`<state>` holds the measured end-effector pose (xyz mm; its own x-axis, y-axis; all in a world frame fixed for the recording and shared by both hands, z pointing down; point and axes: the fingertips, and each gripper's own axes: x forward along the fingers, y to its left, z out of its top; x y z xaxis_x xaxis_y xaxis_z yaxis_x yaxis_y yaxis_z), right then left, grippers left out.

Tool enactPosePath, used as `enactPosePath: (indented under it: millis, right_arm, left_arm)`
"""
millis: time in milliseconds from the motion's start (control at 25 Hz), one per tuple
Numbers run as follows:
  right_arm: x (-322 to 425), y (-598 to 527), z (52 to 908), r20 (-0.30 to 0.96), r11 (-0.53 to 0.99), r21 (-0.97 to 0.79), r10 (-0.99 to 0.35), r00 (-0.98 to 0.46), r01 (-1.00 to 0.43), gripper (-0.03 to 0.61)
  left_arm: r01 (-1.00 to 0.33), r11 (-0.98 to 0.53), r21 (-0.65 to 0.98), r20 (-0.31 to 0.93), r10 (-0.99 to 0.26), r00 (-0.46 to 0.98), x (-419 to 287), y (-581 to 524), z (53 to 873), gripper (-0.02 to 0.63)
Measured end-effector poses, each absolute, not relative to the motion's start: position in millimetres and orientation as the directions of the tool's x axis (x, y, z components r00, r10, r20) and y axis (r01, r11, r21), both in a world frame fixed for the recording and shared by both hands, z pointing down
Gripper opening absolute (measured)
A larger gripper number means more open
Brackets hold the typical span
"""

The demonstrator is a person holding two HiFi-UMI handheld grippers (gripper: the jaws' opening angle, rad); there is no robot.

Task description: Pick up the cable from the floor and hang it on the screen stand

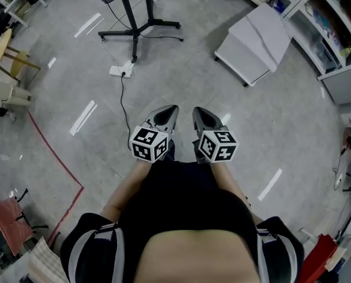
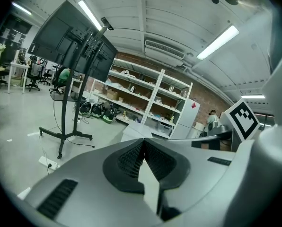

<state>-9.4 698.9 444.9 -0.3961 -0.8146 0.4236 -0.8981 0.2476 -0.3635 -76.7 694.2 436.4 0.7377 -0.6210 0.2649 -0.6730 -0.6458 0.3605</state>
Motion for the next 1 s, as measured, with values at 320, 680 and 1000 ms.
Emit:
enactPosePath:
  millis: [320,680,1000]
  right_arm:
    - [-24,617,442,0.420,0.243,-0.343,-0.824,-0.380,-0.907,0.025]
    - [-38,562,446,0.415,0.239,-0.346,-0.828,-0.376,-0.907,0.025]
    - [-46,546,447,0.413,0.251,-0.369,-0.818,-0.400,-0.895,0.026]
  left_arm:
    - [-0.658,-0.662,0.359,0.253,-0.609,0.752,-89,612,436,0.006]
    - [-0.648,-0.671,0.361,0.252,-0.599,0.760,-104,559,441,0.006]
    - [-0.643,-0.658,0.391,0.253,-0.595,0.763,-108,548,444,0.006]
